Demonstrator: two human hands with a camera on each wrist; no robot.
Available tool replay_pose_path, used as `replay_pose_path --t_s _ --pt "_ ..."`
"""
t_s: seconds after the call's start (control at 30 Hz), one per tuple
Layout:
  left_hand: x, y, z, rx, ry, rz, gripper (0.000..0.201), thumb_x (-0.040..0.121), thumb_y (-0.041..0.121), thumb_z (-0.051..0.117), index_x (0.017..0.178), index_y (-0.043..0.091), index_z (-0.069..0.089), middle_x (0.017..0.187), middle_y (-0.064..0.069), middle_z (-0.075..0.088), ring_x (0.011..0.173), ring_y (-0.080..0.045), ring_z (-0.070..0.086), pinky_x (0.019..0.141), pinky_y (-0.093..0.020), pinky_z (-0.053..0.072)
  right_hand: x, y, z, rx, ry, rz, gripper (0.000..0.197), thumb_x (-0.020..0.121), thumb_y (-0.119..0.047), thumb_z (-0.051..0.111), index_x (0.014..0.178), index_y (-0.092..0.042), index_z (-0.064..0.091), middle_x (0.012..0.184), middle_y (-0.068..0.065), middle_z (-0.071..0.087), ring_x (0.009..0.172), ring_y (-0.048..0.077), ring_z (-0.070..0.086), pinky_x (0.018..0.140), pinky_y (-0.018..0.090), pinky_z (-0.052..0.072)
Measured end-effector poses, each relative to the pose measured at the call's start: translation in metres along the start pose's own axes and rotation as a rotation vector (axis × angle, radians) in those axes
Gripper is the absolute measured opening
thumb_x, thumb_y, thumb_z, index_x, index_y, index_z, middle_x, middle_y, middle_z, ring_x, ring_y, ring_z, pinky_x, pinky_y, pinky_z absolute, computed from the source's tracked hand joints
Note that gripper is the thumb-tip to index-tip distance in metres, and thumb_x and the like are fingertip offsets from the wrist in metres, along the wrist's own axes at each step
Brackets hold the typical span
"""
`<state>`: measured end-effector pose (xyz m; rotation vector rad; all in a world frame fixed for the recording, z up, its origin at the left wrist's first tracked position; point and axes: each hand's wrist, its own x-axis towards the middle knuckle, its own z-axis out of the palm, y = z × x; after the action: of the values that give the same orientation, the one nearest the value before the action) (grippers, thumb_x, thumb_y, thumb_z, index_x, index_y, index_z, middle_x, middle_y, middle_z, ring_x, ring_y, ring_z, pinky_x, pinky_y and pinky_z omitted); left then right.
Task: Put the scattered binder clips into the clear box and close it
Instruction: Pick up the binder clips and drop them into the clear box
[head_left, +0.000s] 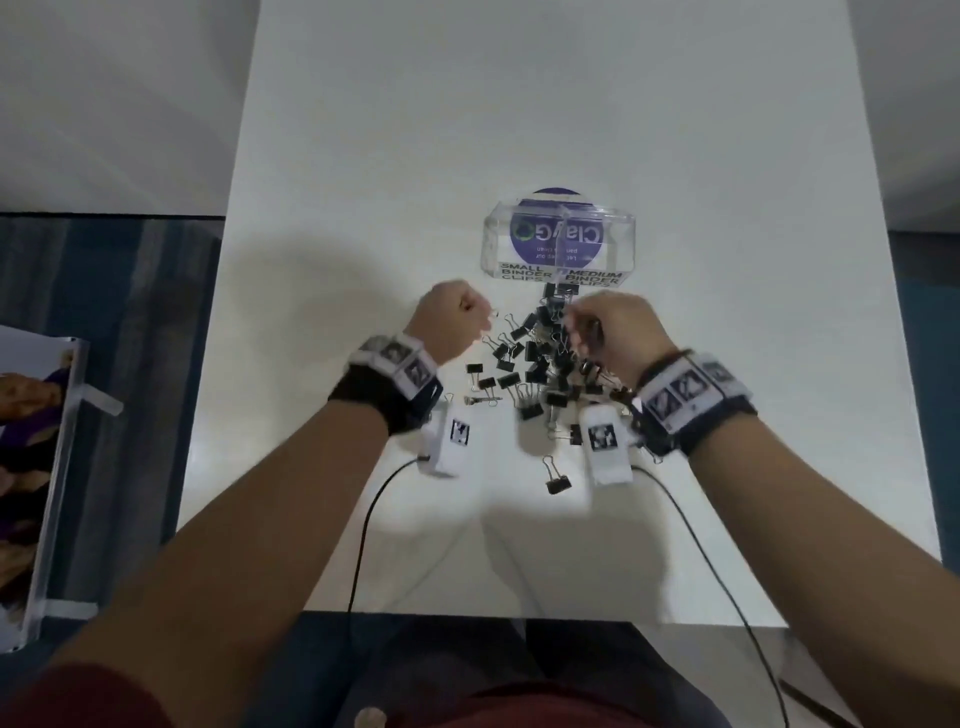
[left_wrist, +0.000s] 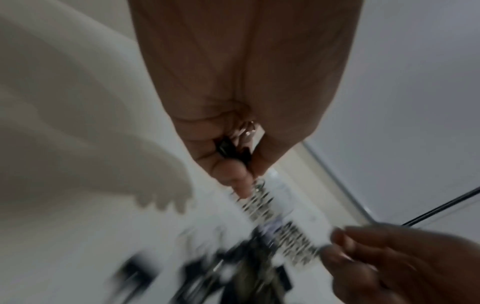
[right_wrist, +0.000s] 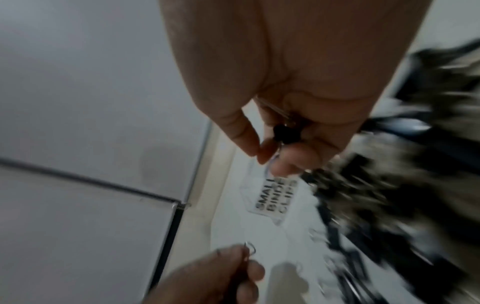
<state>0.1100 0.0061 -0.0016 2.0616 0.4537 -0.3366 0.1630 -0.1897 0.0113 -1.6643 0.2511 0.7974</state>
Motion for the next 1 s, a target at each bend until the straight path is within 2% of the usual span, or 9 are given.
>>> replay_pose_path --t_s 0.1,0.2,0.27,0.33,0.4,0.57,0.73,0.87,1.0 --pt "0.038 0.040 -0.011 0.032 0.013 0.014 0.025 0.091 0.010 0.049 0.074 -0.001 0.063 0.065 0.001 0.061 0.059 -0.012 0.059 0.058 -0.023 0.049 0.033 -0.048 0.014 -0.195 0.080 -0.096 0.018 0.091 -0.009 0.049 0.078 -0.009 0.061 0.066 0.001 0.055 0.058 0.012 0.054 0.053 0.018 0.049" --pt "0.072 0.067 -0.014 0.073 0.043 -0.002 0.021 0.084 0.010 0.055 0.067 0.004 0.066 0.077 -0.014 0.071 0.074 -0.028 0.068 0.071 -0.037 0.057 0.060 -0.076 0.027 -0.334 0.068 -0.136 0.030 0.093 -0.013 0.048 0.117 0.000 0.059 0.078 -0.003 0.056 0.063 0.003 0.051 0.058 0.016 0.053" --pt "0.078 0.075 -0.013 0.103 0.024 -0.020 0.015 0.079 0.007 0.060 0.065 0.012 0.060 0.088 -0.014 0.070 0.084 -0.030 0.067 0.077 -0.035 0.056 0.070 -0.081 0.030 -0.370 0.053 -0.115 0.037 0.091 -0.015 0.050 0.126 -0.001 0.054 0.107 0.007 0.064 0.067 0.004 0.052 0.068 0.018 0.056" --pt "0.078 0.075 -0.012 0.145 0.018 -0.024 0.013 0.078 0.007 0.062 0.076 0.019 0.060 0.091 -0.007 0.064 0.091 -0.025 0.059 0.073 -0.025 0.048 0.072 -0.079 0.031 -0.518 0.091 -0.157 0.033 0.091 -0.012 0.050 0.121 -0.003 0.057 0.120 0.015 0.062 0.067 0.004 0.053 0.062 0.012 0.054" --pt "0.071 0.068 -0.015 0.116 0.074 -0.019 0.028 0.078 0.006 0.064 0.104 0.015 0.063 0.112 -0.006 0.064 0.102 -0.021 0.061 0.079 -0.024 0.049 0.066 -0.070 0.029 -0.586 0.173 -0.253 0.022 0.090 -0.007 0.048 0.106 -0.007 0.063 0.106 0.015 0.067 0.074 0.013 0.064 0.067 0.019 0.058" --pt "0.021 0.001 -0.008 0.340 -0.126 0.127 0.030 0.077 -0.005 0.053 0.089 0.016 0.069 0.098 -0.004 0.067 0.090 -0.020 0.063 0.089 -0.041 0.053 0.020 -0.004 0.033 -0.881 -0.077 -0.455 0.024 0.083 0.002 0.053 0.083 -0.014 0.071 0.086 0.001 0.070 0.081 0.018 0.065 0.085 0.037 0.055" --pt "-0.010 -0.048 0.003 0.605 -0.410 0.381 0.027 0.076 0.004 0.053 0.100 0.004 0.065 0.104 -0.012 0.063 0.094 -0.030 0.060 0.081 -0.040 0.048 0.002 0.055 0.064 -1.190 -0.420 -0.768 0.037 0.071 0.008 0.064 0.101 -0.012 0.072 0.103 0.003 0.070 0.092 0.026 0.061 0.074 0.040 0.056" --pt "-0.009 -0.060 -0.001 0.726 -0.393 0.473 0.020 0.086 0.015 0.060 0.101 0.004 0.067 0.111 -0.010 0.063 0.098 -0.030 0.057 0.081 -0.038 0.044 0.007 0.079 0.071 -1.366 -0.344 -0.946 0.033 0.064 0.002 0.077 0.093 -0.013 0.072 0.090 -0.002 0.070 0.083 0.024 0.060 0.047 0.032 0.054" --pt "-0.009 -0.068 -0.004 0.689 -0.327 0.426 0.022 0.085 0.019 0.062 0.103 0.006 0.063 0.102 -0.012 0.060 0.092 -0.030 0.058 0.078 -0.040 0.046 0.009 0.089 0.069 -1.364 -0.309 -0.957 0.025 0.074 -0.001 0.073 0.097 -0.006 0.066 0.099 0.006 0.061 0.080 0.027 0.054 0.046 0.038 0.053"
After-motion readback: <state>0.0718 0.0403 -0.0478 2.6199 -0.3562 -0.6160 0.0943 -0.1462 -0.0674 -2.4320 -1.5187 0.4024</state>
